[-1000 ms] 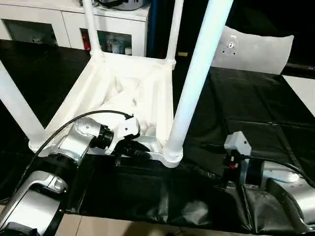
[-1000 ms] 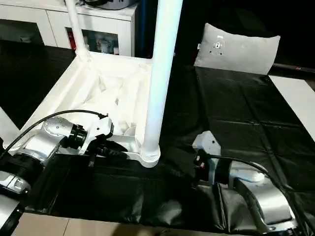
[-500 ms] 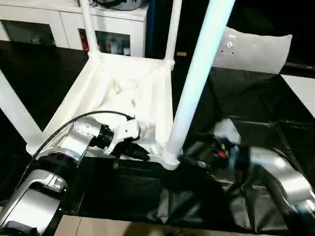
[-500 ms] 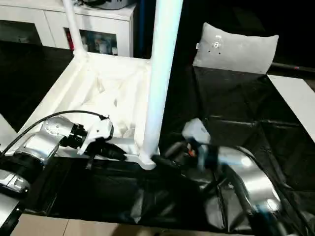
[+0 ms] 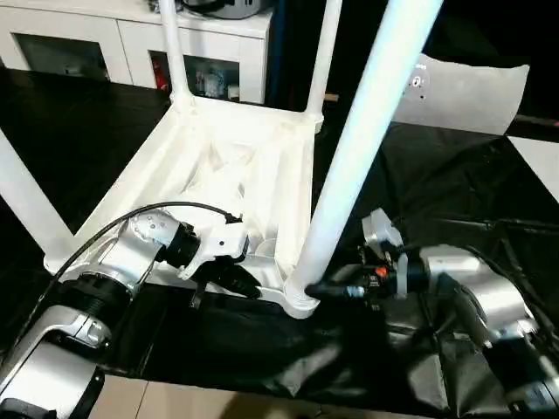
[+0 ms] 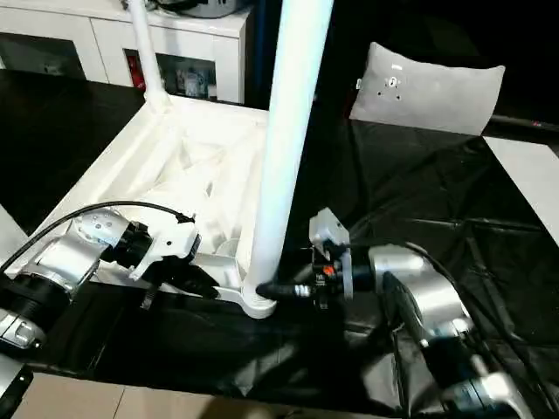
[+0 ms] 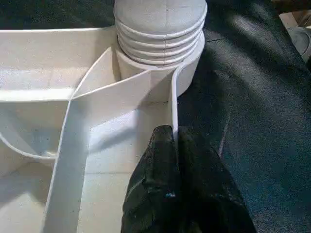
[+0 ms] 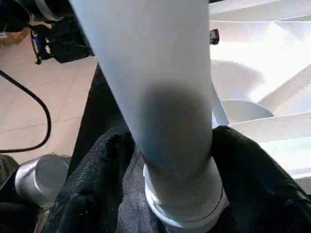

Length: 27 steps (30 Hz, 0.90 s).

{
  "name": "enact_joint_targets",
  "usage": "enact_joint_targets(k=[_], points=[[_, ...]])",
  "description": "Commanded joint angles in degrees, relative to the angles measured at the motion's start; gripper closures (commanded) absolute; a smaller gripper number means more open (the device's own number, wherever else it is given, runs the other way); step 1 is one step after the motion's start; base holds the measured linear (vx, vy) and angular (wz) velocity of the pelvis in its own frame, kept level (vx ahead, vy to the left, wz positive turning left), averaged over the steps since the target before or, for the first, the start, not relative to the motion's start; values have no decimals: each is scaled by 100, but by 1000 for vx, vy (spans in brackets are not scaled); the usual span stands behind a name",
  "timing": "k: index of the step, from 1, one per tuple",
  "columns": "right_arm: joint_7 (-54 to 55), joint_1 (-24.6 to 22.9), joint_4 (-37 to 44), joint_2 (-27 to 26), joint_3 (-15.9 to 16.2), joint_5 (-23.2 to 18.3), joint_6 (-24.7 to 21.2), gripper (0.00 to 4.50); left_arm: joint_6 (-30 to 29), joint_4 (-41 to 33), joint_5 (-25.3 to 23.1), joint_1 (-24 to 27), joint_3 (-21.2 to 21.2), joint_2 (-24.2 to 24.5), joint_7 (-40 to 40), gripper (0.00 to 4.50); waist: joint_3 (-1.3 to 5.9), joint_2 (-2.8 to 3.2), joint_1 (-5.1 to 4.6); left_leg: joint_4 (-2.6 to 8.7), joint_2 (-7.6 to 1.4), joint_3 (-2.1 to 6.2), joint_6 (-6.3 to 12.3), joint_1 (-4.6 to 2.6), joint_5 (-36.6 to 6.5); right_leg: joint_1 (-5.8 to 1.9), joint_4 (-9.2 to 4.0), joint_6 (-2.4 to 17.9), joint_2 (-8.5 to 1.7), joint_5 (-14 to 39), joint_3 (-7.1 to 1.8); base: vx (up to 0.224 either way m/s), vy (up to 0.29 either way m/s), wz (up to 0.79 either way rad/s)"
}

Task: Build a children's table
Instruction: Rotate leg to tighten

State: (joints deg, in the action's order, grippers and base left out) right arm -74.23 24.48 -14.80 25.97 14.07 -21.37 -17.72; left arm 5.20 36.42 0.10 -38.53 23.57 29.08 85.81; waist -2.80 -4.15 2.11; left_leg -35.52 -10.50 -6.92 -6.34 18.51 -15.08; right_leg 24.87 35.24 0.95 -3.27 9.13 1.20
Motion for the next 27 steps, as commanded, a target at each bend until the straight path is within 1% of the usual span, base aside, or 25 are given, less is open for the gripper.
enact_joint_targets(k=[1,3,7,9,11,12,13,14,15,16,17,18,19,20,21,22,23,24,25,26,27], points=[[-122,80,-72,4,66,75,69,197,3,-108,-188,26,249,-6,115,450,368,80,5,439,-125,-129,257,118,31,-490,-281,1591,-346,580,-170,0,0,0],[-170,167,-200,-31,112,91,91,216,-27,-124,-193,40,229,6,122,450,371,75,4,441,-127,-130,258,117,67,-487,-269,1611,-344,520,-163,0,0,0],[-254,242,-360,-62,148,123,152,245,-41,-120,-221,52,202,23,129,450,368,86,7,441,-132,-138,260,109,57,-486,-274,1633,-346,482,-156,0,0,0],[-273,231,-360,-93,161,107,123,252,-152,-139,-184,73,160,28,106,450,366,116,9,448,-142,-138,235,107,18,-487,-275,1637,-348,478,-151,0,0,0],[-253,176,-276,-138,138,38,-3,254,-408,-199,-81,104,64,-11,24,450,372,117,11,443,-139,-139,222,106,58,-495,-263,1662,-348,381,-146,0,0,0],[-205,113,-184,-167,102,-24,-99,255,-576,-251,-51,123,-2,-51,-120,450,369,158,18,446,-137,-137,207,108,49,-496,-265,1674,-349,374,-143,0,0,0],[-137,34,-62,-192,73,-86,-205,255,-751,-324,-21,147,-60,-83,-249,450,366,179,22,449,-146,-140,174,101,27,-500,-263,1691,-348,346,-143,0,0,0],[-36,-58,75,-219,49,-121,-306,256,-980,-415,5,174,-121,-117,-400,450,360,172,23,450,-150,-149,164,99,-14,-499,-278,1679,-336,358,-139,0,0,0],[254,-268,376,-277,37,-117,-433,256,-1352,-578,116,217,-276,-239,-707,450,356,186,35,456,-158,-145,139,94,-32,-500,-275,1686,-344,373,-138,0,0,0],[357,-338,474,-299,35,-107,-461,256,-1480,-638,151,231,-322,-278,-798,450,346,166,48,458,-160,-151,111,102,-66,-509,-292,1645,-343,443,-141,0,0,0],[662,-480,649,-370,39,-13,-482,256,-1729,-781,193,268,-394,-357,-995,450,342,169,57,470,-153,-147,83,108,-129,-525,-313,1562,-338,635,-141,0,0,0],[884,-560,734,-424,47,81,-468,256,-1854,-865,206,288,-432,-409,-1119,450,336,175,65,469,-142,-143,76,105,-162,-511,-326,1526,-335,769,-135,0,0,0],[1320,-669,829,-576,20,218,-525,256,-2049,-979,193,306,-478,-506,-1332,450,316,192,58,486,-137,-146,38,107,-301,-499,-369,1423,-334,1123,-133,0,0,0],[2092,-837,973,-890,-68,396,-704,257,-2389,-1144,175,316,-562,-705,-1708,450,245,221,43,511,-120,-140,-57,138,-453,-483,-426,1240,-320,1563,-130,0,0,0],[2420,-899,1030,-1043,-125,455,-816,257,-2557,-1217,167,312,-604,-801,-1872,450,236,206,17,516,-116,-149,-97,140,-565,-481,-458,1137,-320,1822,-136,0,0,0],[2815,-960,1082,-1260,-195,534,-886,257,-2676,-1232,127,282,-626,-950,-2082,450,209,199,-30,545,-92,-112,-161,159,-783,-483,-509,880,-324,2508,-90,0,0,0],[3013,-985,1104,-1379,-233,575,-909,257,-2722,-1225,101,260,-633,-1036,-2192,450,216,187,-74,544,-76,-95,-147,136,-956,-455,-576,628,-334,3042,-67,0,0,0],[3419,-1025,1163,-1620,-294,677,-1017,258,-2852,-1206,49,223,-666,-1229,-2455,450,179,229,-98,550,-64,-82,-118,137,-1056,-425,-610,535,-332,3271,-61,0,0,0],[3699,-1040,1195,-1787,-335,745,-1099,259,-2939,-1179,17,188,-692,-1360,-2636,450,168,207,-138,530,-43,-88,-54,121,-1131,-385,-687,367,-319,3597,-43,0,0,0],[4409,-992,1173,-2187,-422,939,-1204,259,-2960,-1019,-84,58,-708,-1653,-3034,450,142,210,-177,520,-25,-91,-13,109,-1179,-330,-728,269,-300,3819,-40,0,0,0],[4741,-944,1120,-2382,-475,1006,-1185,259,-2944,-920,-119,-13,-746,-1798,-3277,450,144,218,-190,514,-12,-89,-14,109,-1189,-318,-750,222,-297,3914,-27,0,0,0]])
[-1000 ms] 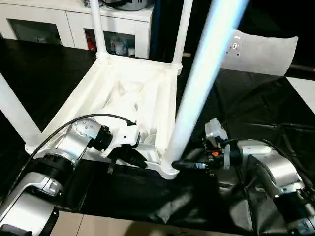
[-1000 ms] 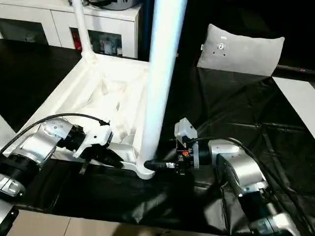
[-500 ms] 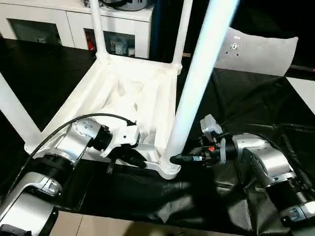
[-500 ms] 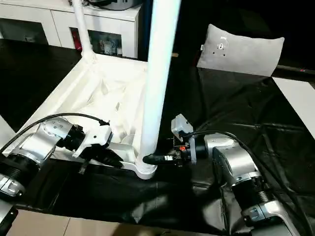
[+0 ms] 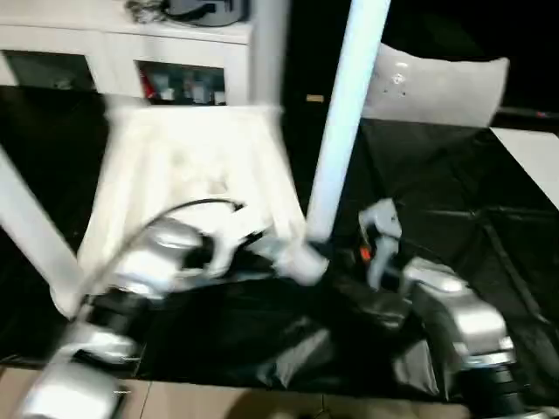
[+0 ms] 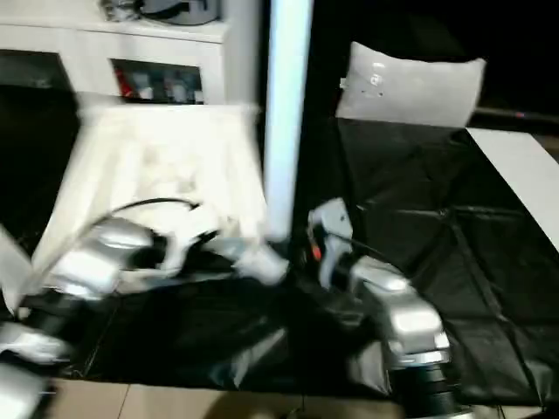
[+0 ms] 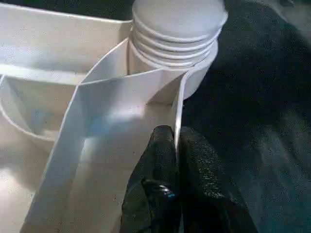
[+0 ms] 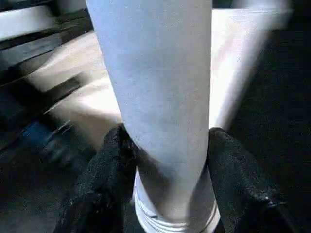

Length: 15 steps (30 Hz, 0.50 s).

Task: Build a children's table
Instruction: Rotate leg to tighten

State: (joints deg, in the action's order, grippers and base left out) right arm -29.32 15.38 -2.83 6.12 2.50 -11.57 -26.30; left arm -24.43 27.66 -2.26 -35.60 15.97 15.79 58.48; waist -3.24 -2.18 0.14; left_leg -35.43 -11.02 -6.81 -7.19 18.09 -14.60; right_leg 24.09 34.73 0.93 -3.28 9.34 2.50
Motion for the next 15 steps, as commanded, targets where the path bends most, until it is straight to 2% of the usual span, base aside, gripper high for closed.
enact_joint_targets(k=[1,2,3,5,6,7,8,9,10,11,13,15], points=[[413,-12,-103,-494,655,56,-317,259,22,1,102,-339,-8,-543,-669,450,194,23,-1,502,54,-82,77,131,-1312,-224,-736,101,-295,4096,-115,0,0,0],[937,87,-243,-808,487,85,-281,259,159,136,16,-429,12,-671,-902,450,188,34,-11,540,35,-65,126,149,-1312,-246,-744,89,-309,3993,-107,0,0,0],[1171,131,-299,-939,414,88,-274,259,208,179,-22,-465,31,-713,-989,450,199,52,-16,551,29,-70,136,138,-1276,-235,-745,126,-307,3863,-110,0,0,0],[1848,228,-435,-1302,259,237,-22,259,405,350,-171,-578,57,-813,-1336,450,251,84,-21,631,-21,-64,136,153,-1026,-306,-666,377,-303,2920,-132,0,0,0],[1895,230,-421,-1336,264,283,19,259,414,369,-198,-592,58,-825,-1387,450,259,90,-6,640,-28,-71,139,165,-944,-321,-642,450,-302,2637,-143,0,0,0],[1937,217,-395,-1342,266,336,81,224,446,375,-226,-596,73,-817,-1403,450,266,102,8,643,-41,-82,133,154,-899,-315,-619,553,-301,2344,-162,0,0,0],[2030,189,-338,-1348,265,443,189,203,495,373,-284,-598,99,-800,-1427,450,253,90,2,647,-52,-103,147,153,-929,-303,-589,716,-277,1967,-179,0,0,0],[2113,143,-253,-1385,147,415,280,189,500,355,-353,-581,127,-757,-1423,450,287,86,0,634,-53,-110,146,150,-880,-330,-543,853,-288,1702,-202,0,0,0],[2129,123,-216,-1406,78,365,306,187,491,345,-376,-570,137,-734,-1412,450,288,93,-1,630,-49,-119,184,172,-785,-344,-527,949,-295,1507,-215,0,0,0],[2165,93,-138,-1426,-18,362,280,187,523,349,-409,-551,133,-709,-1412,450,283,102,0,631,-49,-116,184,170,-774,-349,-522,981,-298,1479,-213,0,0,0],[2041,31,13,-1342,-93,333,312,162,608,381,-445,-517,143,-627,-1373,450,330,105,20,598,-22,-138,240,194,-447,-410,-489,1066,-311,1123,-225,0,0,0],[1668,-74,223,-1047,-113,249,387,152,746,417,-438,-456,154,-477,-1238,450,353,76,50,577,-20,-147,320,202,-220,-448,-463,1093,-306,842,-225,0,0,0]])
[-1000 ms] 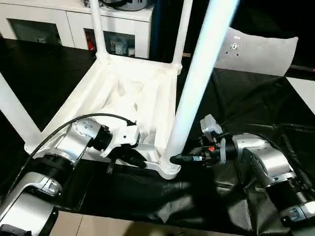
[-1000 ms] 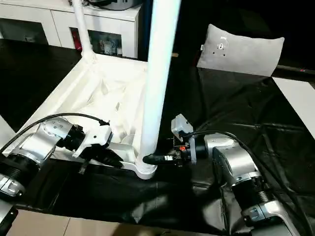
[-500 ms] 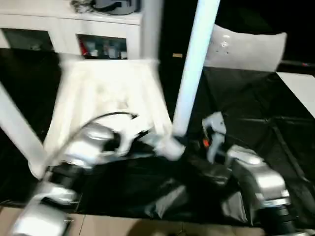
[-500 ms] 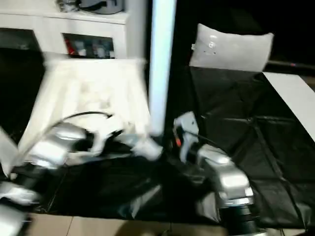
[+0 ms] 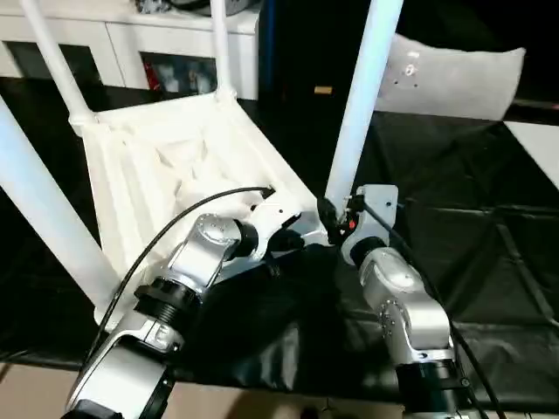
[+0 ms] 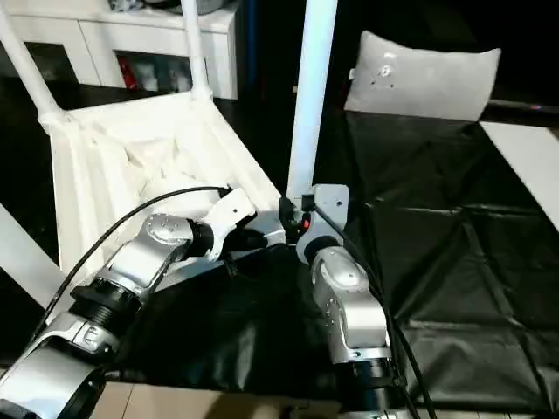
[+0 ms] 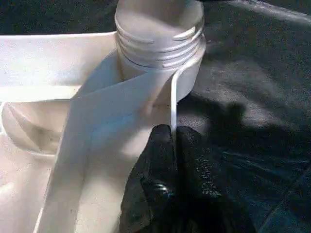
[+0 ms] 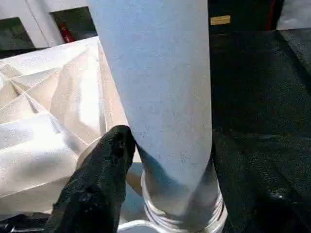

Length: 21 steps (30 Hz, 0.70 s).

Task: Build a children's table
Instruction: Rotate leg to tighten

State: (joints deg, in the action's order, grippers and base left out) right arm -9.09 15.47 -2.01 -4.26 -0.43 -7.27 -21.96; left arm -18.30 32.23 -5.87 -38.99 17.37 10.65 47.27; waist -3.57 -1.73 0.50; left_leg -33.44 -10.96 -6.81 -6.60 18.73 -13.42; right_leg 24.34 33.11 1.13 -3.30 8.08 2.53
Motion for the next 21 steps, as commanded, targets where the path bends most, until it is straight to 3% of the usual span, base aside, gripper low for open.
enact_joint_targets(k=[1,3,5,10,12,16,17,19,20,21], points=[[-497,-117,218,113,173,-242,-7,139,197,5,-71,-107,19,87,-64,450,399,47,17,376,-43,-141,317,140,-188,-477,-256,1172,-312,701,-229,0,0,0],[-1109,-276,563,625,118,-535,-196,118,471,-9,13,25,69,356,405,450,425,27,21,358,-37,-131,391,170,-2,-534,-224,1247,-312,399,-220,0,0,0],[-1516,-338,690,931,85,-726,-359,104,756,11,68,91,115,497,761,450,418,20,12,337,-29,-146,518,177,41,-519,-215,1332,-302,261,-219,0,0,0],[-3391,-326,619,2282,153,-977,-227,65,1337,43,183,256,286,1038,1799,450,391,21,57,334,-70,-169,558,150,-433,-475,-278,1320,-323,1015,-215,0,0,0],[-3963,-199,438,2632,185,-1069,-136,46,1539,80,177,279,399,1244,2181,450,388,13,69,340,-87,-169,540,150,-439,-459,-272,1301,-333,1108,-213,0,0,0],[-4720,-23,243,2996,309,-1245,-53,46,1773,33,300,300,476,1459,2747,450,408,-10,130,314,-90,-176,539,138,-329,-453,-242,1329,-338,1118,-209,0,0,0],[-5024,55,136,3114,364,-1323,-36,46,1873,25,351,294,515,1527,2991,450,398,-51,142,312,-93,-190,548,141,-302,-442,-246,1317,-336,1105,-214,0,0,0],[-5398,180,-46,3230,456,-1368,10,46,1980,10,380,279,581,1611,3266,450,393,-36,181,313,-100,-194,562,123,-326,-415,-248,1328,-346,1256,-205,0,0,0],[-5788,304,-214,3317,600,-1387,92,61,2124,-9,422,267,639,1676,3566,450,401,-91,185,307,-100,-199,565,128,-321,-416,-233,1340,-341,1247,-197,0,0,0],[-5932,375,-306,3319,677,-1383,111,80,2151,-45,429,262,678,1700,3679,450,394,-77,194,318,-100,-192,557,143,-294,-425,-226,1328,-343,1249,-200,0,0,0]])
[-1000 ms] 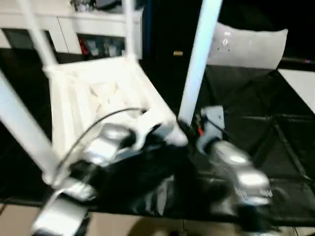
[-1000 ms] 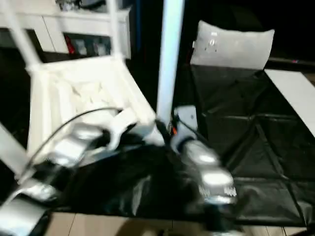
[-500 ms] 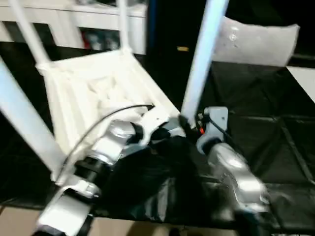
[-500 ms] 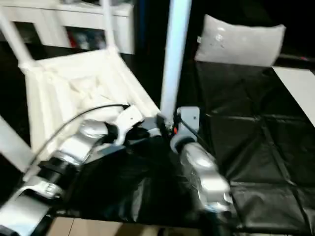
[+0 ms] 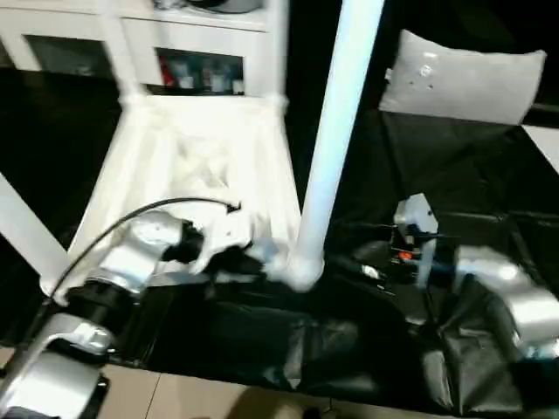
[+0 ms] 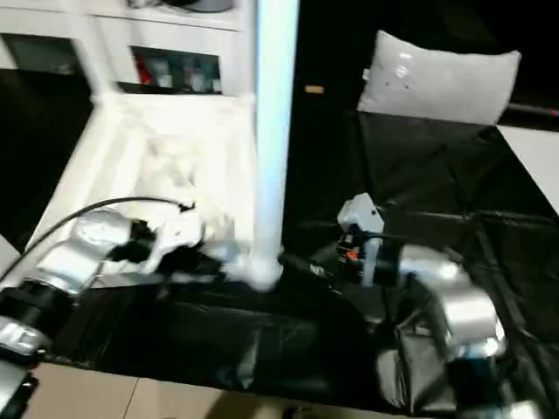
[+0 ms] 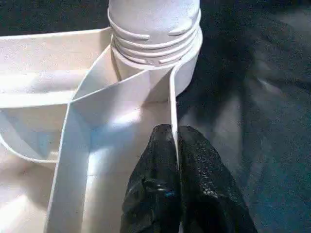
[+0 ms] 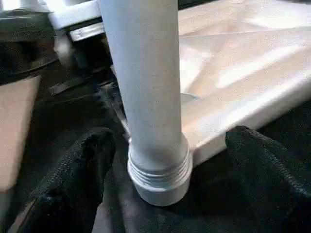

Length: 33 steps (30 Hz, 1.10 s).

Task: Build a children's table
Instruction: Rotate leg to tighten

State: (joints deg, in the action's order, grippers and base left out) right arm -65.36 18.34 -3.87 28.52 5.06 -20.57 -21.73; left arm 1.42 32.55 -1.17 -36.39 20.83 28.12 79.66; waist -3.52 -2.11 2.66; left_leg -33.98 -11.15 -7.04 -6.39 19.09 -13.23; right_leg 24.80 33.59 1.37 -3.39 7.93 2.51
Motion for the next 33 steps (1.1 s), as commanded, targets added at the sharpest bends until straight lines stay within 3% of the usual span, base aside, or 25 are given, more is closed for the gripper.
enact_joint_targets(k=[1,7,12,20,24,26,28,32,33], points=[[-507,169,-230,39,216,-40,122,80,240,-111,-27,-6,377,-24,579,450,393,-44,-6,364,-88,-178,541,89,-304,-453,-268,1304,-343,1250,-200,0,0,0],[-956,411,-511,-113,471,-57,117,129,344,-243,-35,-48,515,-14,844,450,396,-69,76,364,-111,-195,462,75,-223,-444,-223,1385,-346,1031,-201,0,0,0],[-1391,657,-890,-206,799,-53,93,171,484,-201,-46,-185,602,-133,1054,450,373,-98,86,366,-104,-201,340,88,-451,-440,-267,1230,-347,1498,-197,0,0,0],[-1633,696,-866,-124,864,-137,-122,233,637,89,-131,-298,567,-119,1028,450,379,-84,124,363,-122,-241,279,88,-365,-435,-259,1147,-322,1463,-185,0,0,0],[-1541,583,-710,-154,831,-239,-303,236,510,111,-133,-266,485,-108,855,450,375,-75,149,367,-125,-246,243,81,-393,-434,-258,1146,-319,1456,-187,0,0,0],[-1009,282,-220,-350,758,-358,-648,237,-72,-92,35,-92,232,-202,404,450,365,-33,163,374,-129,-252,193,73,-399,-429,-260,1133,-314,1438,-201,0,0,0],[-700,191,-96,-472,743,-268,-631,237,-301,-170,77,-48,149,-254,225,450,371,-53,180,381,-126,-248,132,75,-429,-432,-261,1086,-325,1524,-202,0,0,0],[940,71,-13,-1252,573,178,-790,240,-1427,-527,236,23,-174,-626,-622,450,317,-66,116,422,-77,-226,-67,87,-857,-402,-381,662,-313,2666,-170,0,0,0],[1249,80,-35,-1441,505,205,-854,241,-1584,-580,228,13,-207,-707,-778,450,303,-71,56,426,-57,-211,-90,104,-954,-387,-433,491,-314,3057,-153,0,0,0]])
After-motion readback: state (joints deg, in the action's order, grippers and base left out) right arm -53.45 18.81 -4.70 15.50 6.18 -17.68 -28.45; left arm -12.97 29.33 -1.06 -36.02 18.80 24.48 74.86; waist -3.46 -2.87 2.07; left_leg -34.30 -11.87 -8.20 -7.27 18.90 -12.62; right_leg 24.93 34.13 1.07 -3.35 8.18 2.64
